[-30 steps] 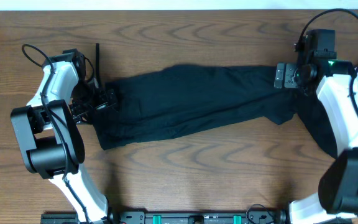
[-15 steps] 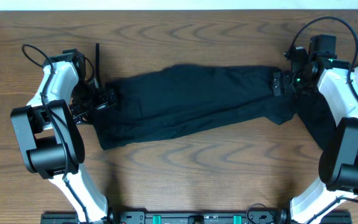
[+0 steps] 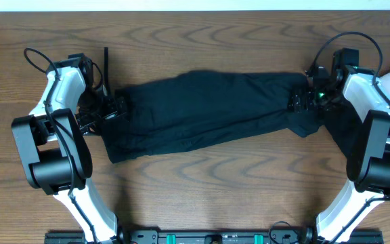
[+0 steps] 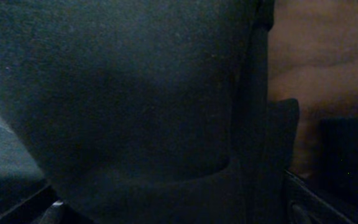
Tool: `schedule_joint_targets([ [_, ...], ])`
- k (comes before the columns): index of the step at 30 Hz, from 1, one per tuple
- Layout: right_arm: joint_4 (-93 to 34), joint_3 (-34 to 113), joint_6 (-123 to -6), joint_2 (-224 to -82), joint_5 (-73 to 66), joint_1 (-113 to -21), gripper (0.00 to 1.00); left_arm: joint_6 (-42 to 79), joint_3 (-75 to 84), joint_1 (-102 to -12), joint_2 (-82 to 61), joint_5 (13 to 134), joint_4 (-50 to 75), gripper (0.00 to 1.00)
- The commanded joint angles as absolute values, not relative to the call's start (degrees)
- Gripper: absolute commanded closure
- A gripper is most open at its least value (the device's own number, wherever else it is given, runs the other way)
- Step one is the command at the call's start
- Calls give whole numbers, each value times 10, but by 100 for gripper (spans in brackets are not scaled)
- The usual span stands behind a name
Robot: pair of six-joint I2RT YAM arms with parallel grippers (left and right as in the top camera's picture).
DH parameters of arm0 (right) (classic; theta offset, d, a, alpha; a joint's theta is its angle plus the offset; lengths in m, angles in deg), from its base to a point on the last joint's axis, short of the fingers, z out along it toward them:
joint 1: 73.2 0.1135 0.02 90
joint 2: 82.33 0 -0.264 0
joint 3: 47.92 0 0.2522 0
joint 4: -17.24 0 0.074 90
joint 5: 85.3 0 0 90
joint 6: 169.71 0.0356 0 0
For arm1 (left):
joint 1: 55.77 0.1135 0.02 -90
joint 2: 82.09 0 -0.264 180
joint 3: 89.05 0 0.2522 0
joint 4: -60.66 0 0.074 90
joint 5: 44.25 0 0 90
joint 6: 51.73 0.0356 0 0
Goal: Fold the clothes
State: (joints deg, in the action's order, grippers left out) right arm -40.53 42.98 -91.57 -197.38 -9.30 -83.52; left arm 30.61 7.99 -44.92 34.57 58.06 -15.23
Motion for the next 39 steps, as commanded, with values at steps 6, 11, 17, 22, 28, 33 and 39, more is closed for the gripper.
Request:
schedule_joint_targets([
  [6, -418, 428, -905, -2001, -184, -838, 4, 305, 90, -446, 334, 586, -154, 2],
  [11, -424, 428, -899, -2001, -204, -838, 36, 306, 90, -446, 334, 586, -154, 2],
  [17, -426, 433, -874, -2001, -204, -840, 61, 308, 90, -446, 334, 586, -154, 2],
  [22, -441, 460, -851, -2000, -204, -844, 99, 307, 90, -446, 334, 586, -154, 2],
  [28, -491, 526, -827, -2000, -161, -847, 99, 307, 90, -446, 334, 586, -154, 2],
  [33, -546, 604, -800, -2000, -70, -858, 99, 308, 90, -446, 334, 586, -154, 2],
  [39, -611, 691, -796, -2000, -12, -859, 99, 307, 90, -446, 334, 586, -154, 2],
])
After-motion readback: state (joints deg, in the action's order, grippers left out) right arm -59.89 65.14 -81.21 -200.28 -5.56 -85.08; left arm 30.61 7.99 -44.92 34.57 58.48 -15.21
